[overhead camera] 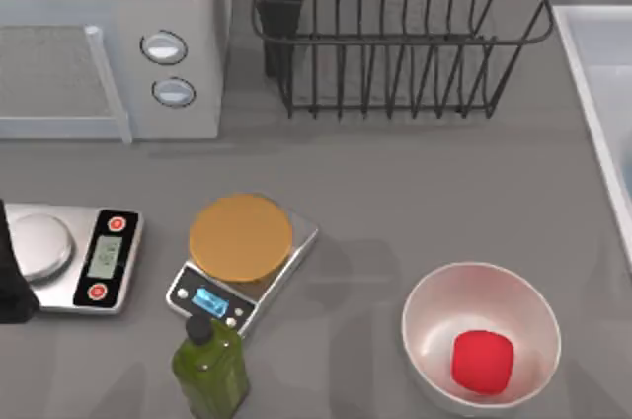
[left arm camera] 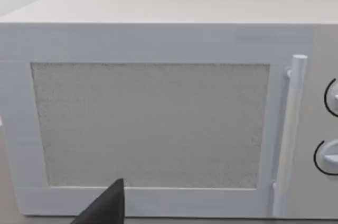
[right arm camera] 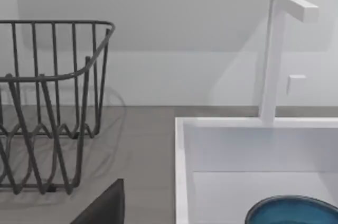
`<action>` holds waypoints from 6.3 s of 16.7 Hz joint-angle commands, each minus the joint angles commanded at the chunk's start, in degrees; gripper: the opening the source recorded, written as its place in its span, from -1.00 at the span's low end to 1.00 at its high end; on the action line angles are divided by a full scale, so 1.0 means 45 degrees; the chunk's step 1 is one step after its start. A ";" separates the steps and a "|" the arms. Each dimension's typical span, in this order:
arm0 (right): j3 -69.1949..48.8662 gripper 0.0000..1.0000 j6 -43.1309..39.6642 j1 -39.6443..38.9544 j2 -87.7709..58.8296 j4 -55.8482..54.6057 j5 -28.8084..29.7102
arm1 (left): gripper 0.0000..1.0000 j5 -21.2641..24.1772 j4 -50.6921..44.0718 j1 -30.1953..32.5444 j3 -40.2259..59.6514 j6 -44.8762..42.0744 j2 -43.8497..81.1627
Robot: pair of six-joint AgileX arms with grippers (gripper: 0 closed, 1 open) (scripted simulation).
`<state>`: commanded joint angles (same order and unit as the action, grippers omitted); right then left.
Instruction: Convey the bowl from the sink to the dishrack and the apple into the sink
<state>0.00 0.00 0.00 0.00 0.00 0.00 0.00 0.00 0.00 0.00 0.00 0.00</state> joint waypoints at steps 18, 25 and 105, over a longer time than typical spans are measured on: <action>-1.2662 1.00 -0.2207 0.1997 -1.3679 0.6331 0.0004 | 1.00 0.0000 0.0000 0.0000 0.0000 0.0000 0.0000; -2.1112 1.00 -0.3471 0.3401 -2.2990 1.0900 -0.0117 | 1.00 0.0000 0.0000 0.0000 0.0000 0.0000 0.0000; -2.0743 -1.00 -0.9976 1.0115 -1.9398 2.0397 -0.0928 | 1.00 0.0000 0.0000 0.0000 0.0000 0.0000 0.0000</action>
<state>-93.34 -44.89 45.52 -87.29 91.79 -4.18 0.00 0.00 0.00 0.00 0.00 0.00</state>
